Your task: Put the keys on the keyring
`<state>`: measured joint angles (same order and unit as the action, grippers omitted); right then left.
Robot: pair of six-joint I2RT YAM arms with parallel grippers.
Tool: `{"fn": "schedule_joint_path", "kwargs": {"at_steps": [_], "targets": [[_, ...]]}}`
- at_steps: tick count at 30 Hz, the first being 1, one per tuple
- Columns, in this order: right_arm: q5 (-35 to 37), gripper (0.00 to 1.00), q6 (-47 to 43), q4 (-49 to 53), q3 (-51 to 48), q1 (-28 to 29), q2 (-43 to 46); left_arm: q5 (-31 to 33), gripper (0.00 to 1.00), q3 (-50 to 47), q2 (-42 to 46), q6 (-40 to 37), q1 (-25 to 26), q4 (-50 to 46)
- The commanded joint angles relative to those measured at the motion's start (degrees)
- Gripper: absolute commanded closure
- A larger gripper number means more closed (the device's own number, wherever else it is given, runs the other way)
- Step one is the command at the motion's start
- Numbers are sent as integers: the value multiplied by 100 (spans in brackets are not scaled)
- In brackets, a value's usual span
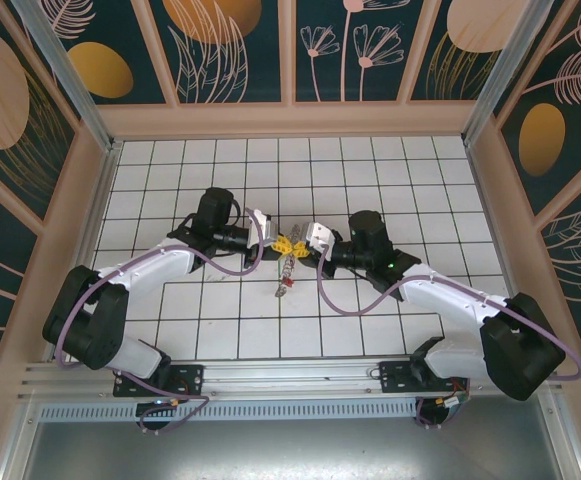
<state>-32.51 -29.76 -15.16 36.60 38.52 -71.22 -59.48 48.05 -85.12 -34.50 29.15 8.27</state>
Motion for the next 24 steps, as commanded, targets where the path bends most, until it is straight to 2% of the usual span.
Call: {"fn": "schedule_joint_path", "kwargs": {"at_steps": [1, 5, 8, 9, 11, 12, 19, 24], "targets": [[198, 94, -212, 232, 76, 24, -7, -331, 100, 134, -1, -192, 29, 8], [274, 100, -414, 768, 310, 15, -95, -91, 100, 238, -20, -446, 29, -358], [274, 100, -447, 874, 401, 14, -120, -114, 100, 339, -83, -610, 25, -616], [280, 99, -473, 861, 387, 15, -112, -131, 100, 346, -86, -633, 30, -626], [362, 86, -465, 812, 367, 15, -109, -195, 100, 320, -67, -617, 25, -561], [368, 84, -458, 793, 362, 14, -104, -229, 100, 319, -59, -598, 30, -550], [304, 85, -483, 713, 392, 6, -127, -266, 100, 319, -22, -584, 30, -524], [-45, 84, -269, 296, 324, 6, -95, -275, 100, 293, -43, -568, 30, -493]]}}
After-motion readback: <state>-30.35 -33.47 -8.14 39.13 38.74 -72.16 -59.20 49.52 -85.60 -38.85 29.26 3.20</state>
